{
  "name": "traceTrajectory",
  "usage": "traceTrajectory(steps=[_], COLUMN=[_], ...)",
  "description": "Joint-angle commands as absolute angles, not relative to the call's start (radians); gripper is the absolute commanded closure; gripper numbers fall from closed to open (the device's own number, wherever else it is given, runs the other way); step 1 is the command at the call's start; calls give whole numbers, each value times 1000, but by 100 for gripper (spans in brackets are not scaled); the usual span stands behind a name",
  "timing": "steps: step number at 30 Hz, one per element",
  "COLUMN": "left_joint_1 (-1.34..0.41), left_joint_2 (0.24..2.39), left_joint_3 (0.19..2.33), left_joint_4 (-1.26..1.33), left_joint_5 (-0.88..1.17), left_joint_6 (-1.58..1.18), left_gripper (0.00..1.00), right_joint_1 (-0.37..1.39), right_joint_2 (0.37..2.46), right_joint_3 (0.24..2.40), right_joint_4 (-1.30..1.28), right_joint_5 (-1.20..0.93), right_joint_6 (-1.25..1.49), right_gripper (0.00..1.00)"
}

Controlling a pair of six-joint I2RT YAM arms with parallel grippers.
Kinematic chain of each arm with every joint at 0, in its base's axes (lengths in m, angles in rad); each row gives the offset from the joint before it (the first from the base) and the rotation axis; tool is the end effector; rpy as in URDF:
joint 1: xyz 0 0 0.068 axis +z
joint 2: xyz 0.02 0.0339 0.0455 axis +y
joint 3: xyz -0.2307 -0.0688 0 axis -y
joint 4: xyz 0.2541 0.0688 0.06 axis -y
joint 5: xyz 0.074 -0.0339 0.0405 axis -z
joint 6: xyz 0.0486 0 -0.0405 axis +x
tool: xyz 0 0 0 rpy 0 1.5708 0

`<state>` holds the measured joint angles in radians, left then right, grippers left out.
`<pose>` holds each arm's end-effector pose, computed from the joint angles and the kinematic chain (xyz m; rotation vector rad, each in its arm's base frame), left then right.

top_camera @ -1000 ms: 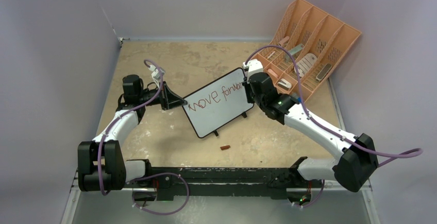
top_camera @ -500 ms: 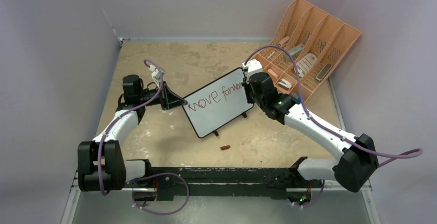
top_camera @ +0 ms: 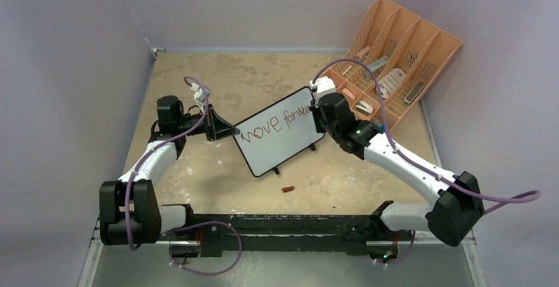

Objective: Write a sentence on the whiteboard

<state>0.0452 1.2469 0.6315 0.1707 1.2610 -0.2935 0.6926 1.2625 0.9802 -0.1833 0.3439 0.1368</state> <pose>0.2707 -0.0341 0.1963 0.5014 1.8669 -1.4088 0.2550 0.1903 0.2664 -0.3427 1.9823 0.1791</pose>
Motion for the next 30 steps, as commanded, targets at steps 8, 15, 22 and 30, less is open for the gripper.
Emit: traceTrajectory(steps=[8,15,22,30], left_joint_1=[41,41,40,41], left_joint_2=[1258,1257,1255,1258], left_joint_3=[653,653,655,655], left_joint_4=[173,170,169,169], left_joint_5=[1255,1257,1257,1259], left_joint_6=[-247,-245,-244,-244], left_gripper=[100,100,100,100], right_joint_1=[692,690,691,689], right_joint_2=[1245,1250,1256,1263], right_joint_3=[966,966,973,983], right_joint_4=[-188,-192,-196,-183], right_joint_5=[312,363,399,416], right_joint_6=[136,144,150,153], right_gripper=[100,100,100,100])
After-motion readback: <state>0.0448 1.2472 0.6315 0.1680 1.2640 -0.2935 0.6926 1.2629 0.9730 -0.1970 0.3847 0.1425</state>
